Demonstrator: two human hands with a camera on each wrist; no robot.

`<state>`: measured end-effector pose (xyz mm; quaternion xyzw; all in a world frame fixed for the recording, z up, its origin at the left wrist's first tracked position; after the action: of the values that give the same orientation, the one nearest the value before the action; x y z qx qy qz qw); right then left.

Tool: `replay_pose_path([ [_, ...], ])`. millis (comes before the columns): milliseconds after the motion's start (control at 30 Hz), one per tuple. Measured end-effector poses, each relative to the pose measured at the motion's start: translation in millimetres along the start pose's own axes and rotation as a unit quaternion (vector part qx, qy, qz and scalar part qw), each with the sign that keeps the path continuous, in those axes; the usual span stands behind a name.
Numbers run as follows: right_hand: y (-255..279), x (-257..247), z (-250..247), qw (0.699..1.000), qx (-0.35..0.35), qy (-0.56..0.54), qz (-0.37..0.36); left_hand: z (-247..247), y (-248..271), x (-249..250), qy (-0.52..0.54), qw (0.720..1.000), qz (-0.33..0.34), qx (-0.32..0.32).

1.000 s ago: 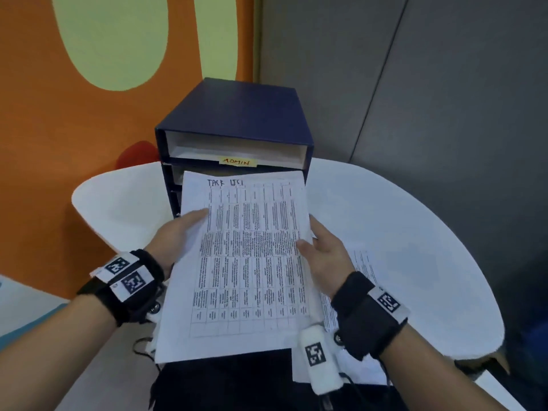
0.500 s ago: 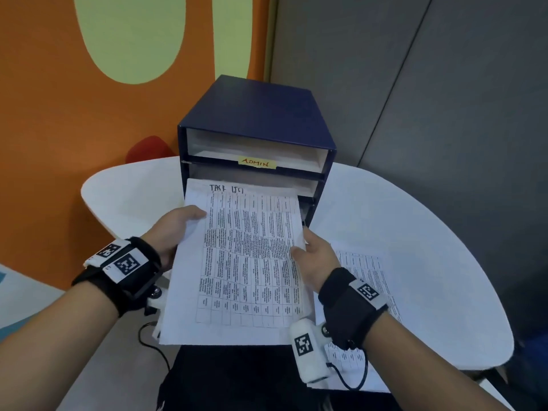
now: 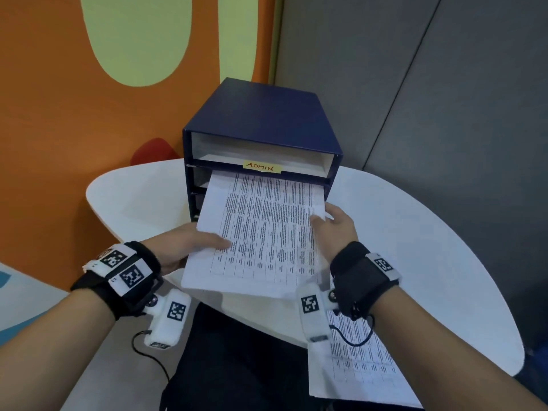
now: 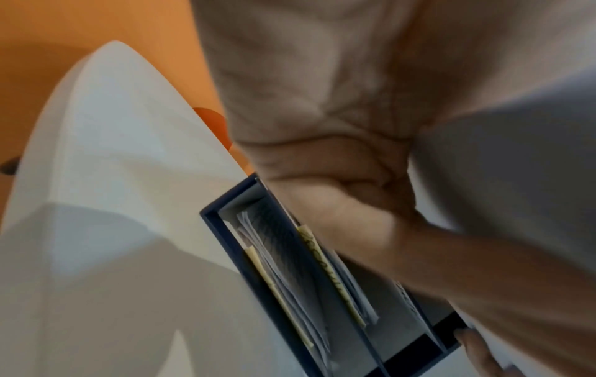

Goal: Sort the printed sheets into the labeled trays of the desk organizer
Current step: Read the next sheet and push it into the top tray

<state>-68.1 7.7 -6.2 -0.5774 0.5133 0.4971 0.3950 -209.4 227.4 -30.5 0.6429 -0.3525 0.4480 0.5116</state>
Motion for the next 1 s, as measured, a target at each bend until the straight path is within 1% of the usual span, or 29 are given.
replay_pose_path([
  [33,-3,-2,1,1.0,0.003,-0.005,0.003,-1,-1,-1,0.009,1.0,-0.002,-0.011],
  [100,-4,0,3,1.0,-0.005,-0.007,0.023,-6,-3,4,0.039,0.999,0.008,0.012],
  [200,5,14,4,0.996,-0.029,0.006,0.084,-12,-11,16,0.078,0.992,0.031,0.095],
  [267,12,26,6,0.989,-0.061,0.004,0.133,-15,-19,20,0.078,0.985,0.041,0.149],
  [300,15,29,6,0.986,-0.072,-0.006,0.149,-15,-23,21,0.083,0.981,0.043,0.171],
  [367,17,29,8,0.982,-0.071,-0.043,0.17,-14,-29,22,0.12,0.97,0.04,0.205],
  [433,13,24,11,0.981,-0.061,-0.076,0.17,-14,-31,21,0.148,0.961,0.019,0.232],
  [500,8,15,18,0.981,-0.053,-0.094,0.158,-20,-31,18,0.151,0.957,-0.001,0.246],
  [667,-8,-4,34,0.978,-0.016,-0.144,0.147,-37,-28,17,0.105,0.945,0.004,0.309],
  [767,-12,-5,35,0.977,-0.001,-0.148,0.152,-38,-31,20,0.143,0.936,0.023,0.32],
  [900,-18,2,31,0.978,0.021,-0.121,0.168,-29,-35,26,0.218,0.932,0.057,0.286],
  [1000,-24,1,35,0.974,0.017,-0.15,0.17,-26,-35,29,0.273,0.924,0.081,0.256],
])
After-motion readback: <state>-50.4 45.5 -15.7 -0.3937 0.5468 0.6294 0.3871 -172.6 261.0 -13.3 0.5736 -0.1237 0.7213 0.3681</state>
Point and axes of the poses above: each hand's wrist, its own y-axis away from the middle knuckle, its own z-axis out of the palm, x = y × z, the point moved 5 cm from there along -y, towards the middle knuckle, and after that the axes turned 8 degrees about x, right-handed, at the moved point
